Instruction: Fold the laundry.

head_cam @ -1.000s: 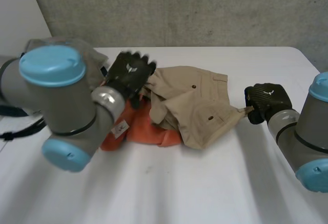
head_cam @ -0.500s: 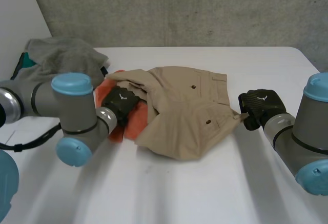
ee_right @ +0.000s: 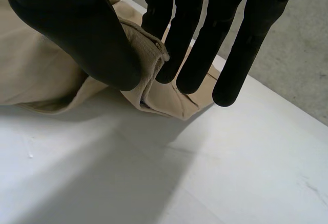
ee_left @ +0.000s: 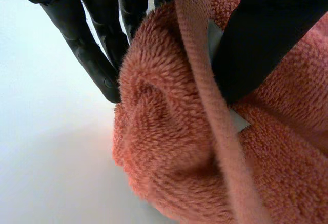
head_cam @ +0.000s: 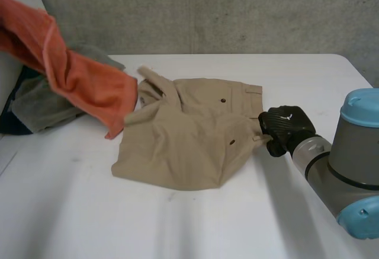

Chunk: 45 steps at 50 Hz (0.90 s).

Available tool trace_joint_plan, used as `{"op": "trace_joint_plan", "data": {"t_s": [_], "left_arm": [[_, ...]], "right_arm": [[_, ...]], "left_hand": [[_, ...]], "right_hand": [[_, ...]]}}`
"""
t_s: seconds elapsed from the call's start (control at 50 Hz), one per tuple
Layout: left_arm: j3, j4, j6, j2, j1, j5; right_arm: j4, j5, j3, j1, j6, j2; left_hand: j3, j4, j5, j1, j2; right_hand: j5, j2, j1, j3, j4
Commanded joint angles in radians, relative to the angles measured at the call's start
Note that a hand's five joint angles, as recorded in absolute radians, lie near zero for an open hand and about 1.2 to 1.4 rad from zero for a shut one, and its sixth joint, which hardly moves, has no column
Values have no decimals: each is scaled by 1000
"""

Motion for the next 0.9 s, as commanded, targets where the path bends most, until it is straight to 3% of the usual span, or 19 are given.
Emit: {"op": "trace_joint_plan", "data": {"t_s": [0.02,0.16,0.32,0.42,0.56,0.6,0.62,0.64,0.72,0.82,0.9], "left_arm": [[-15,-69,-14,-77,-17,136],[-264,-69,-5,59,-70,180],[-518,75,156,90,-139,305],[-468,167,300,-40,-139,290],[-257,119,486,-236,-121,231],[-223,91,510,-252,-116,225],[-201,67,524,-259,-118,227],[-195,56,526,-255,-119,227],[-196,80,459,-189,-123,219],[-170,250,224,-106,-103,188],[-48,286,237,-135,-75,70]], "right_arm": [[1,-4,16,5,-11,-29],[3,-27,13,10,-14,-36],[10,-31,16,13,-19,-38],[12,-42,17,13,-28,-32],[13,-48,30,11,-30,-32],[12,-48,31,10,-30,-30],[10,-48,33,7,-31,-32],[10,-48,31,7,-33,-30],[9,-48,31,2,-40,-27],[9,-48,27,1,-50,-21],[10,-48,28,5,-50,-23]], "left_hand": [[-911,-947,-886,-758,-921],[-911,-947,-886,-758,-921],[-911,-947,-886,-758,-921],[-911,-947,-886,-758,-921],[-903,-939,-878,-750,-913],[-537,-573,-511,-384,-547],[20,-15,46,174,10],[308,272,333,461,298],[311,275,336,464,300],[311,275,336,464,300],[311,275,336,464,300]], "right_hand": [[216,222,289,212,202],[216,222,289,212,202],[216,222,289,212,202],[216,222,289,212,202],[216,222,289,212,202],[216,222,289,212,202],[216,222,289,212,202],[216,222,289,212,202],[216,222,289,212,202],[216,222,289,212,202],[216,222,289,212,202]]}}
